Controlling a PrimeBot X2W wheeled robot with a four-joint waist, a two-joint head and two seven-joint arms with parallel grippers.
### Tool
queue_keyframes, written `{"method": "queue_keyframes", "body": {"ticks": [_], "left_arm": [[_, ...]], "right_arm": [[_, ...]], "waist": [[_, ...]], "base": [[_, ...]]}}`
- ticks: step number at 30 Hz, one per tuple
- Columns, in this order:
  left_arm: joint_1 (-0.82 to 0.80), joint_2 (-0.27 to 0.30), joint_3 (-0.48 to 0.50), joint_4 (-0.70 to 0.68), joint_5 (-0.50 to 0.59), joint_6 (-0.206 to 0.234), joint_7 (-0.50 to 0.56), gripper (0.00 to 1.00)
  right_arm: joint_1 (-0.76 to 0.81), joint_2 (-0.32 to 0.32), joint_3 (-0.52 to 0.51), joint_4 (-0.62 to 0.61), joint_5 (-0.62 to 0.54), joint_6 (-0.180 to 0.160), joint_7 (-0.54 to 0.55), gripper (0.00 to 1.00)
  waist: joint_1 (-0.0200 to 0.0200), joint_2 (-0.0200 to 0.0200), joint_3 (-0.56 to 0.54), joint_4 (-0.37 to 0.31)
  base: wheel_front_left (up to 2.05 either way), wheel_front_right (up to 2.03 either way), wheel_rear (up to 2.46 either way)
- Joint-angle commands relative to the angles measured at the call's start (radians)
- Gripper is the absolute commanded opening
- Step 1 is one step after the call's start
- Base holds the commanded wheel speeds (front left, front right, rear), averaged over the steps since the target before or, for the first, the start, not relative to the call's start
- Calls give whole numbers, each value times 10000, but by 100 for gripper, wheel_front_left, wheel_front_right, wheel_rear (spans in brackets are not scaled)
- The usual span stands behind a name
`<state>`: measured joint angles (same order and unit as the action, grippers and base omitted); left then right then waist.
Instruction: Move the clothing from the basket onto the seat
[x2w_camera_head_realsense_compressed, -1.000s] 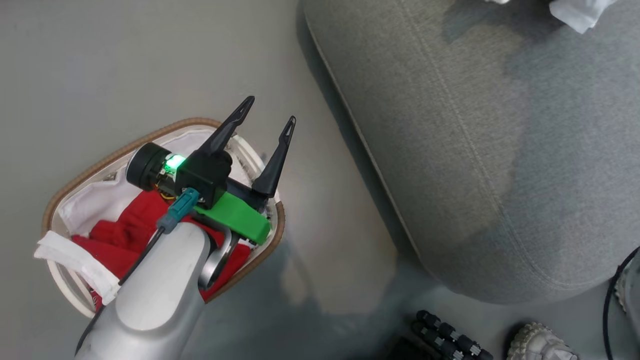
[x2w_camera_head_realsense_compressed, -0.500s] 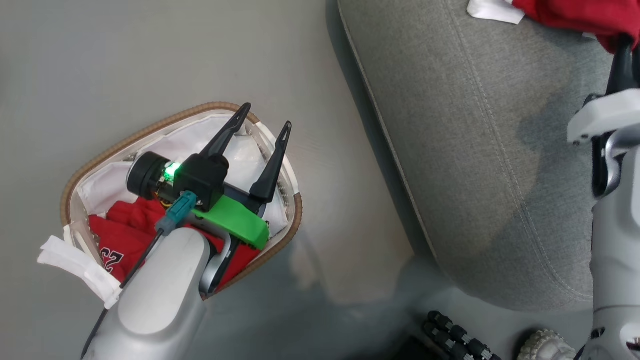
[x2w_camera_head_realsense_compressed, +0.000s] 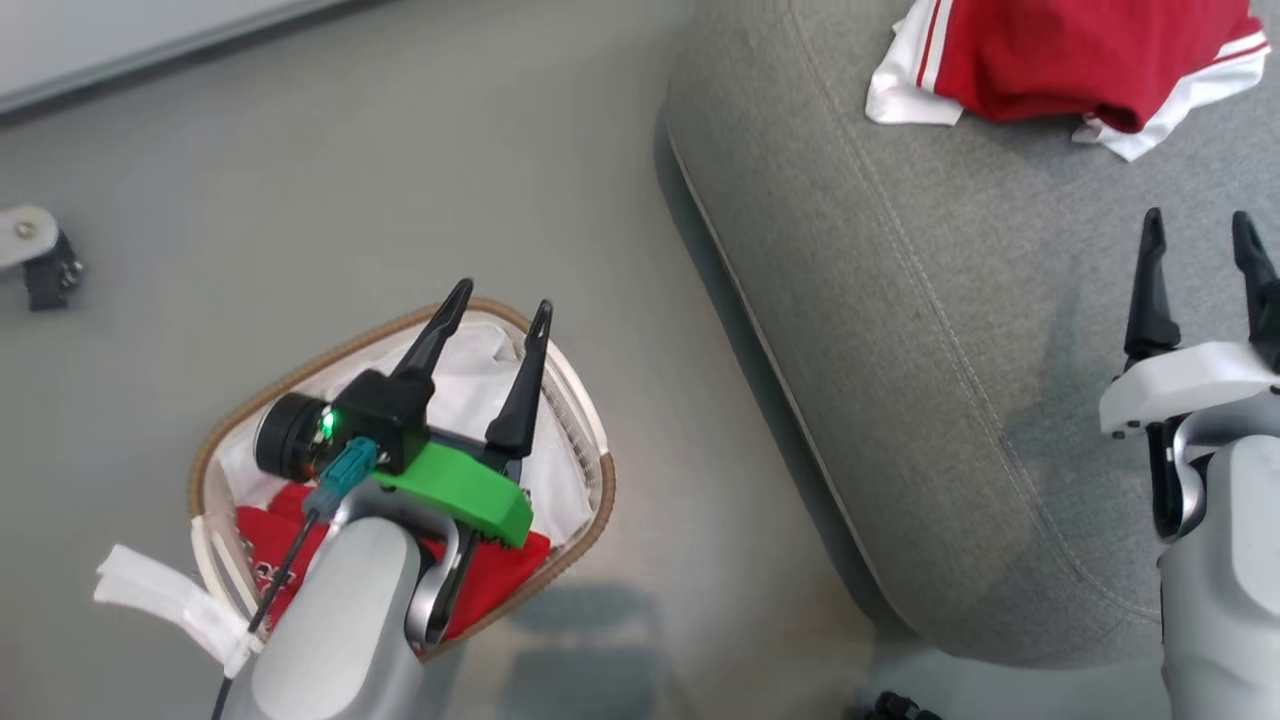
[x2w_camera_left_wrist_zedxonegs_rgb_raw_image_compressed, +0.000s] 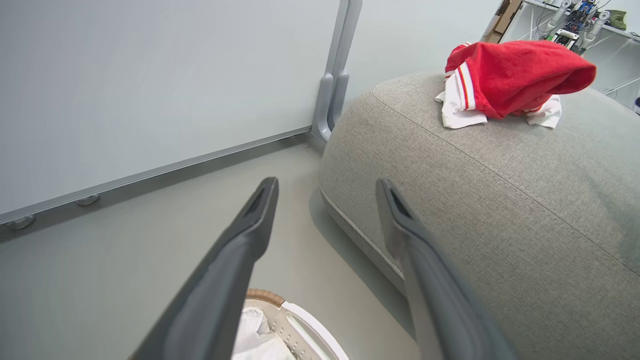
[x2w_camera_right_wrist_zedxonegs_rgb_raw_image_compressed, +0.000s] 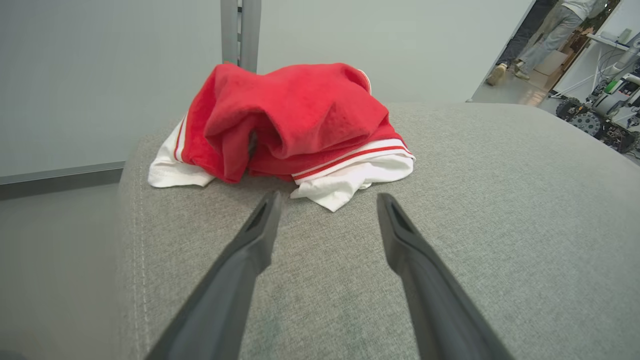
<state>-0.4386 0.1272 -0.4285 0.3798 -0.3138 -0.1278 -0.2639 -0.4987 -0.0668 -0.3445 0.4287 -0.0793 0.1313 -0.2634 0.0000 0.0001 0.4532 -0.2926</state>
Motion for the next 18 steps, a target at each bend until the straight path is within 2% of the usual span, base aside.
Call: {"method": "queue_keyframes", "body": {"ticks": [1,11,18], "left_arm": [[245,-63,145,2,91,-32,-9,100],[1224,-429,1580,13,620,70,-11,100],[1848,-612,2573,256,1036,247,-9,100]], "right_arm": [[233,23,97,-147,137,-10,-20,100],[762,136,1364,-805,759,-10,-20,100],[1102,131,2218,-697,1318,-10,-20,100]], "waist": [[0,-1,-699,319],[0,-1,-1719,1138],[0,-1,-2272,1882]], "base": [[0,0,0],[0,0,0],[0,0,0]]}}
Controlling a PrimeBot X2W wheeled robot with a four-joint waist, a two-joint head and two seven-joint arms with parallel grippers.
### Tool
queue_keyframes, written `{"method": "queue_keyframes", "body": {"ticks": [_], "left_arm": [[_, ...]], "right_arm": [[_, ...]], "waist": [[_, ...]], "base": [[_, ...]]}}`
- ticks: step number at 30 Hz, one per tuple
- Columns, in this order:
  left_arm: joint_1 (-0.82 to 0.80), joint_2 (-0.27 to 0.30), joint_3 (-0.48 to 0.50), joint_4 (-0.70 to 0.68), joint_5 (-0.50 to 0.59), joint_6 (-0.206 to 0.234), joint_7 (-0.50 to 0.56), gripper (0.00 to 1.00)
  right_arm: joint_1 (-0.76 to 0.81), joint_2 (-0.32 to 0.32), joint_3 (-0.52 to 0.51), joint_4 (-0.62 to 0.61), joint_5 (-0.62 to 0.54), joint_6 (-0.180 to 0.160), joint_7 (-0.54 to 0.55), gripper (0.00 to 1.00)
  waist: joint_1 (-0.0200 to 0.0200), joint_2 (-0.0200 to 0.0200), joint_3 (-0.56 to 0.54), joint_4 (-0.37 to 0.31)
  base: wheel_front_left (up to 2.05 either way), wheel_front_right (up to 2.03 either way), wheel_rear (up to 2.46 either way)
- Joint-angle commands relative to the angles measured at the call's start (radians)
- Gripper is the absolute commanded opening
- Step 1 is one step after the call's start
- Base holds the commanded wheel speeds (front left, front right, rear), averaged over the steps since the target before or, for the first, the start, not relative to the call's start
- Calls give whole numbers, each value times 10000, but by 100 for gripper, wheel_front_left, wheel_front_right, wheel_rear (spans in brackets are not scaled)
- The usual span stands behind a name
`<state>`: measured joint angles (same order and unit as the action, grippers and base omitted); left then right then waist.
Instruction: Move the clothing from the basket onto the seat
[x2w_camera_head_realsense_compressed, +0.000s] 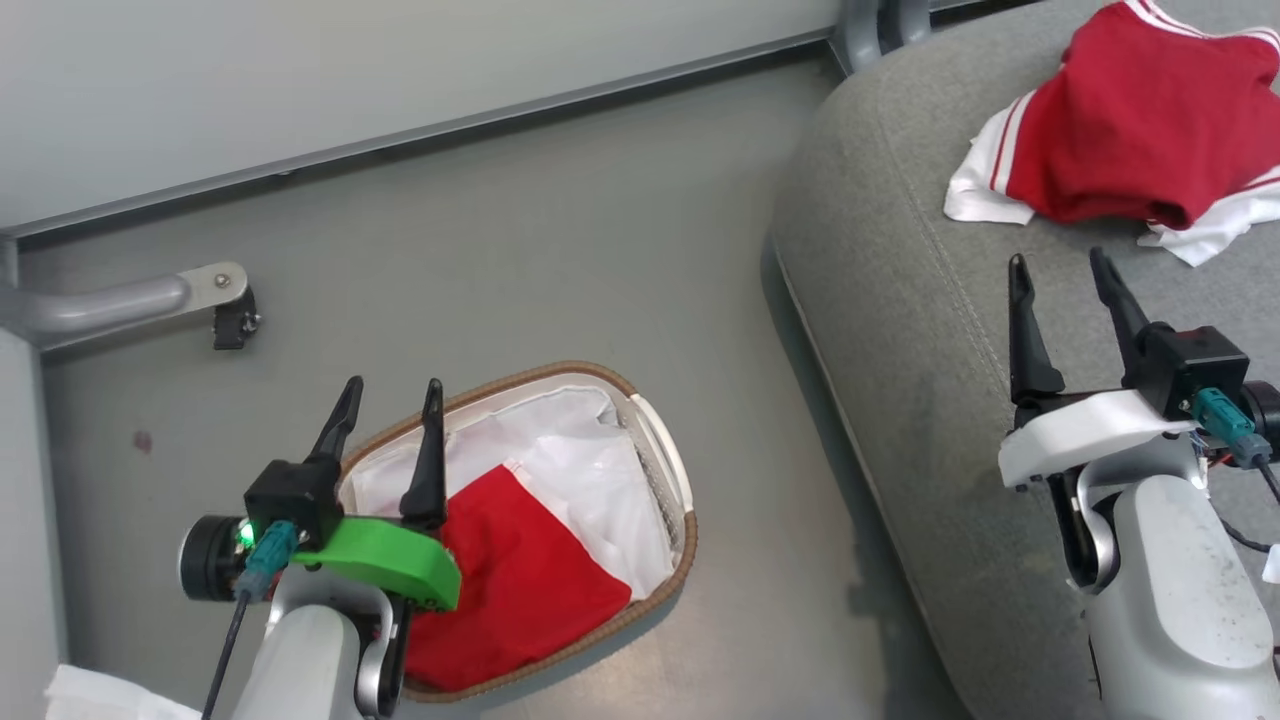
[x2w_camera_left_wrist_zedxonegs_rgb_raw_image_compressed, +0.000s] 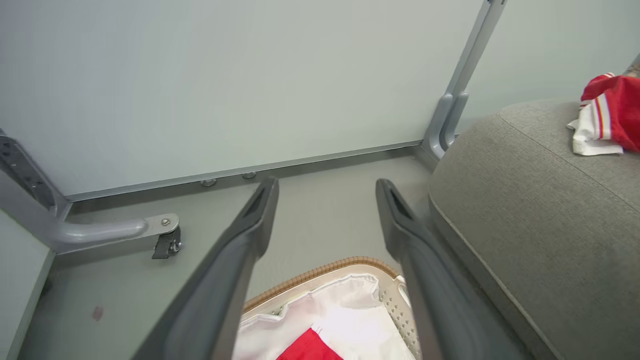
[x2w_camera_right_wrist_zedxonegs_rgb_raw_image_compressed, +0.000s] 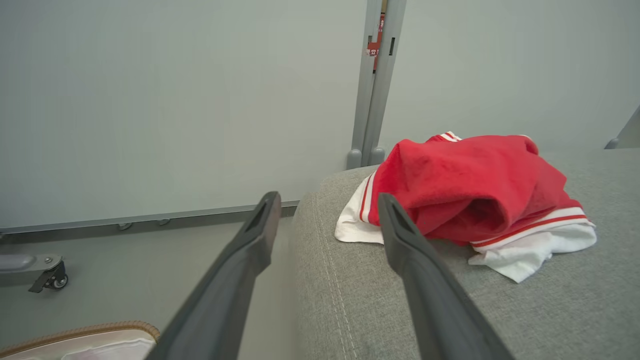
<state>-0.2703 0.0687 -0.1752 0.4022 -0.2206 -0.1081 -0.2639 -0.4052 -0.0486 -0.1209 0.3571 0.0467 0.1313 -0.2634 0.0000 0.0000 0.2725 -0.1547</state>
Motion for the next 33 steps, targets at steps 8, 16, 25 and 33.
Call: {"method": "queue_keyframes", "body": {"ticks": [8,16,25,33], "left_arm": [[735,-114,977,413,317,178,-9,100],[1301,-164,1467,662,499,197,-9,100],[2064,-172,1571,772,376,201,-9,100],[2426,-171,1388,738,204,285,-9,100]], "right_arm": [[566,-45,635,242,509,-10,-20,100],[1013,-49,1050,455,735,-10,-20,100],[1760,-48,1286,688,939,-10,-20,100],[2110,-48,1346,724,968,-10,-20,100]], "waist": [[0,0,-1004,1153],[0,0,-1492,1470],[0,0,-2143,1504],[0,0,-2318,1436]], "base": [[0,0,0],[0,0,0],[0,0,0],[0,0,0]]}}
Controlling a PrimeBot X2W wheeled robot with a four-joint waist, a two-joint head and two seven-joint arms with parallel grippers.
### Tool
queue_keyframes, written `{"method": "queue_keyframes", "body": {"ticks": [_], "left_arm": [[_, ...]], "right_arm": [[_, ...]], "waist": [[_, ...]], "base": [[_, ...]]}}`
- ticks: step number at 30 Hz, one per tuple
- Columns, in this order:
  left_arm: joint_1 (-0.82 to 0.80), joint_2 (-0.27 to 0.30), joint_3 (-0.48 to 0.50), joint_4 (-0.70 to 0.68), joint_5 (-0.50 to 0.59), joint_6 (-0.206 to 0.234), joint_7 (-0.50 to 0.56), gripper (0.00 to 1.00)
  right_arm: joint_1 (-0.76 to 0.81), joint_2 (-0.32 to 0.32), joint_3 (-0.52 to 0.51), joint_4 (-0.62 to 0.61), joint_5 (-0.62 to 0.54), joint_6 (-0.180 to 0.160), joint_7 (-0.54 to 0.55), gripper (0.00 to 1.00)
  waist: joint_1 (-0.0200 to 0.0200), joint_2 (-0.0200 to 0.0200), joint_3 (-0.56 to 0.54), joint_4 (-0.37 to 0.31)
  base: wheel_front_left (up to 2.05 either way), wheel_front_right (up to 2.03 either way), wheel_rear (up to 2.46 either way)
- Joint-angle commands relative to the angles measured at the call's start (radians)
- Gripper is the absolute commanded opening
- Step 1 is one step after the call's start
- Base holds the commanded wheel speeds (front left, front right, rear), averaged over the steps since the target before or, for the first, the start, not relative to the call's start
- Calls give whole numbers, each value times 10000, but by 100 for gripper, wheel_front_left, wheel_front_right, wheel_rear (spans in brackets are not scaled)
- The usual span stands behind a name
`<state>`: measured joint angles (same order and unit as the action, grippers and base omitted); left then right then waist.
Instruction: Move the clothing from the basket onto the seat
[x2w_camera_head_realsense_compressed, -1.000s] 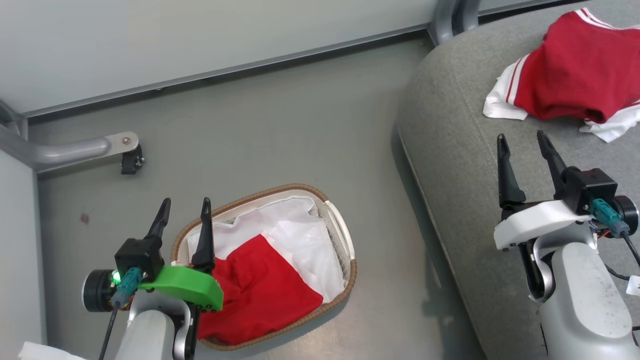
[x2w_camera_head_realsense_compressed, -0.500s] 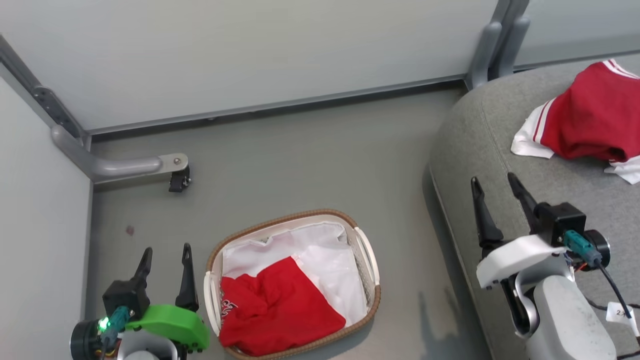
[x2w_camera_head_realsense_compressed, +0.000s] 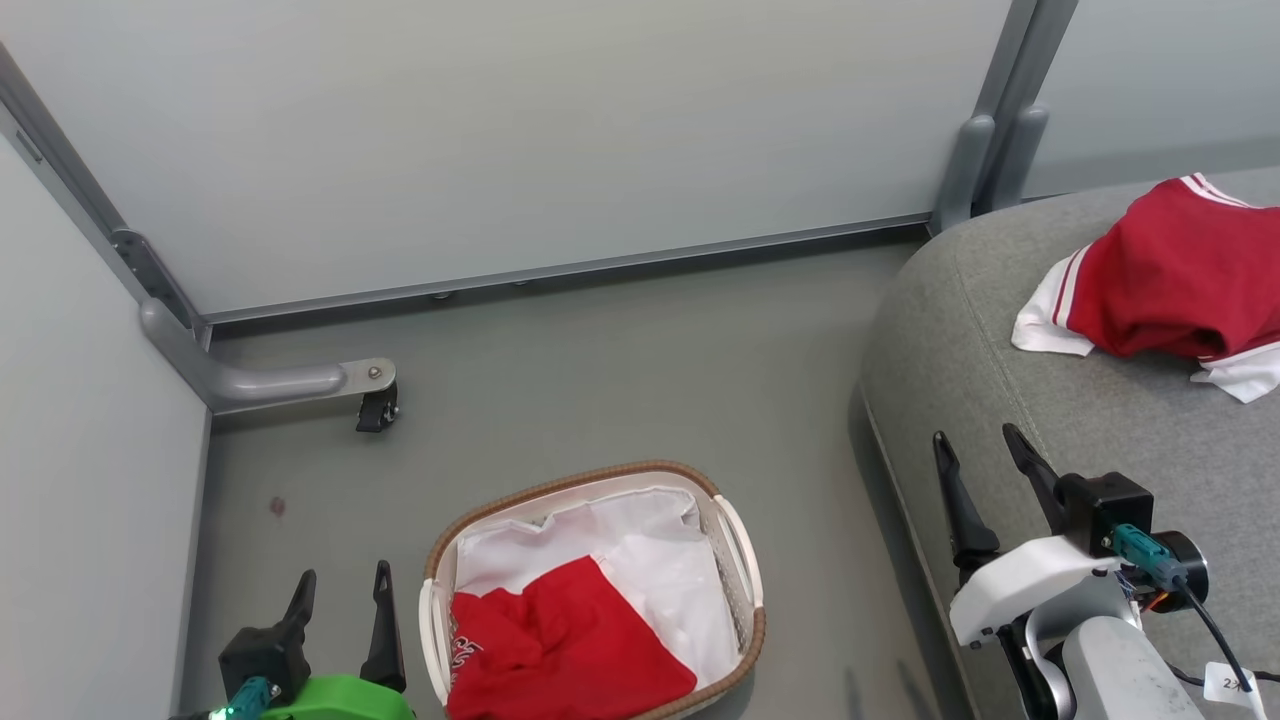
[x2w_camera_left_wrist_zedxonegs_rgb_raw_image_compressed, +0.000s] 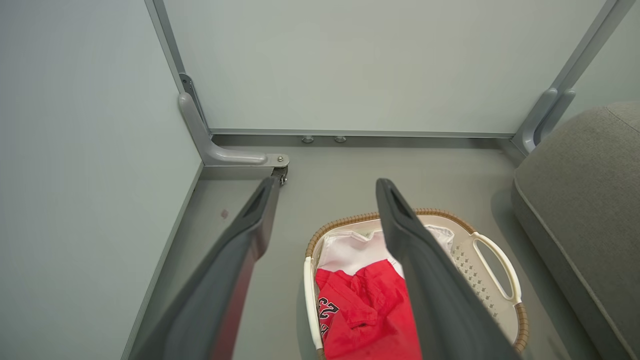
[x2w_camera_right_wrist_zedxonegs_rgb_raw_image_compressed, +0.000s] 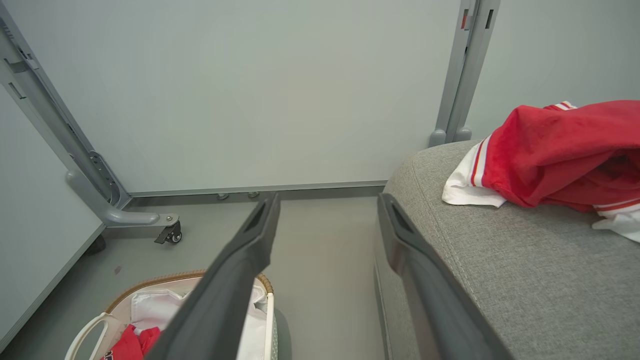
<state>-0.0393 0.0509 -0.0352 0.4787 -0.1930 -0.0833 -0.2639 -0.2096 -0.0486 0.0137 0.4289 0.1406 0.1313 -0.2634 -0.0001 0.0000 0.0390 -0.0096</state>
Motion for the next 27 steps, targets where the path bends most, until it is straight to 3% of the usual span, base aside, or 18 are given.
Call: {"method": "queue_keyframes", "body": {"ticks": [1,10,22,27], "left_arm": [[106,8,-27,-36,-88,39,-9,100],[-541,10,-431,299,-216,-129,-9,100],[-2775,49,-1124,1727,-33,-441,-9,100],[-3889,201,-1844,2361,69,-481,-9,100]], "right_arm": [[144,-46,7,-2,31,-10,-20,100],[-362,-46,69,-220,80,-10,-20,100],[-1593,-46,314,-920,293,-10,-20,100],[-2182,-44,460,-1297,459,-10,-20,100]], "waist": [[1,0,38,-24],[1,0,789,-168],[1,0,3008,-662],[1,0,4108,-924]], "base": [[0,0,0],[0,0,0],[0,0,0],[0,0,0]]}}
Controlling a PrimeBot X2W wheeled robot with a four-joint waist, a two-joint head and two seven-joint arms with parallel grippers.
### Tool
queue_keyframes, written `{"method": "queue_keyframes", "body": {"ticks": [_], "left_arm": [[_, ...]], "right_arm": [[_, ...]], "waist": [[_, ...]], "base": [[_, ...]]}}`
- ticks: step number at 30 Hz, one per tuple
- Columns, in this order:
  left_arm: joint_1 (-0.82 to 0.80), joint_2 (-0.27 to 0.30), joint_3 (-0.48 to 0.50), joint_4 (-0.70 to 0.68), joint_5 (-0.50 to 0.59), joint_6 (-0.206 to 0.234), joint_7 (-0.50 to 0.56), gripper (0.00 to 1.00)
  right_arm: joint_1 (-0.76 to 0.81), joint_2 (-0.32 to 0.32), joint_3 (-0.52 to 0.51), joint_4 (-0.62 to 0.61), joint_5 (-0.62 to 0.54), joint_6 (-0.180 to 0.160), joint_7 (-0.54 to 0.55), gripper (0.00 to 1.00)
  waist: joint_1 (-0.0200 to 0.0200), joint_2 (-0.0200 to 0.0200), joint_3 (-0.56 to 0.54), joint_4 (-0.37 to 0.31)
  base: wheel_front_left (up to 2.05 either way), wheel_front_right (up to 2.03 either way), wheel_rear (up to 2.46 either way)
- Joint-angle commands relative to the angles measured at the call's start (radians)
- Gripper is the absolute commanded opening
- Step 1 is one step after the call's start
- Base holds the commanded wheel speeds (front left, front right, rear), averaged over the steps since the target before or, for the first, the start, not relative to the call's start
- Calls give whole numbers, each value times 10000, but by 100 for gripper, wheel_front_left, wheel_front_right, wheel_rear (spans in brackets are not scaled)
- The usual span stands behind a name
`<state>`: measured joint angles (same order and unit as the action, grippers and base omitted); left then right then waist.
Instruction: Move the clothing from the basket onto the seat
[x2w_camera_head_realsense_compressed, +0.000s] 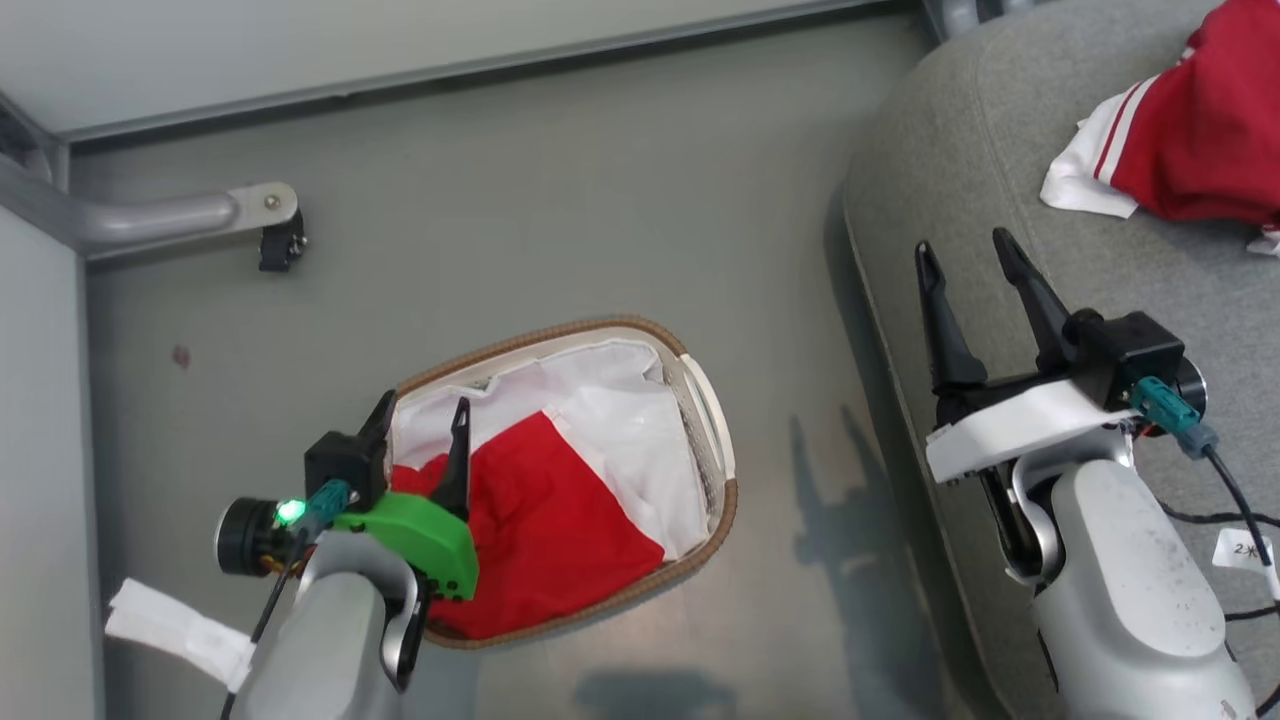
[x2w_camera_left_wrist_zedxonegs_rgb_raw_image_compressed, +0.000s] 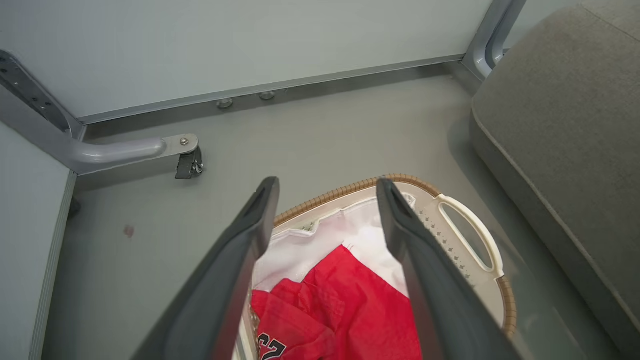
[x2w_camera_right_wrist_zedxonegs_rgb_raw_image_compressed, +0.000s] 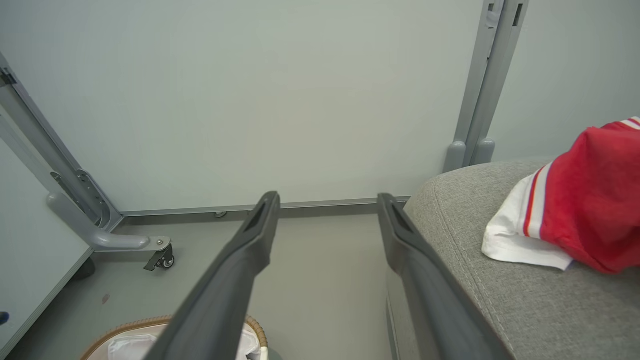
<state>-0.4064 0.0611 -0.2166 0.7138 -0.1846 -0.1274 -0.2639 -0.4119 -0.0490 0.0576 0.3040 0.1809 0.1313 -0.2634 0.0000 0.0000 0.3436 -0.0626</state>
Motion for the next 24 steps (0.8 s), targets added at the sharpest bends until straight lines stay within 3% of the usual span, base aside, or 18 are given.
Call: {"method": "queue_keyframes", "body": {"ticks": [1,6,17,24], "left_arm": [[-429,150,-207,127,-39,-41,-9,100],[-1567,532,-1075,899,-104,-46,-9,100],[-3549,1069,-2028,3110,537,-47,4,100],[-4581,1230,-2753,4609,930,-40,729,100]], "right_arm": [[-261,-40,40,-117,73,-10,-20,100],[-797,-37,226,-518,297,-10,-20,100],[-1555,-32,854,-1425,1061,-10,-20,100],[-1752,-31,1085,-1664,1314,-10,-20,100]], "waist": [[0,0,1252,-437],[0,0,2253,-732],[0,0,4008,-1503],[0,0,4787,-1840]], "base": [[0,0,0],[0,0,0],[0,0,0],[0,0,0]]}}
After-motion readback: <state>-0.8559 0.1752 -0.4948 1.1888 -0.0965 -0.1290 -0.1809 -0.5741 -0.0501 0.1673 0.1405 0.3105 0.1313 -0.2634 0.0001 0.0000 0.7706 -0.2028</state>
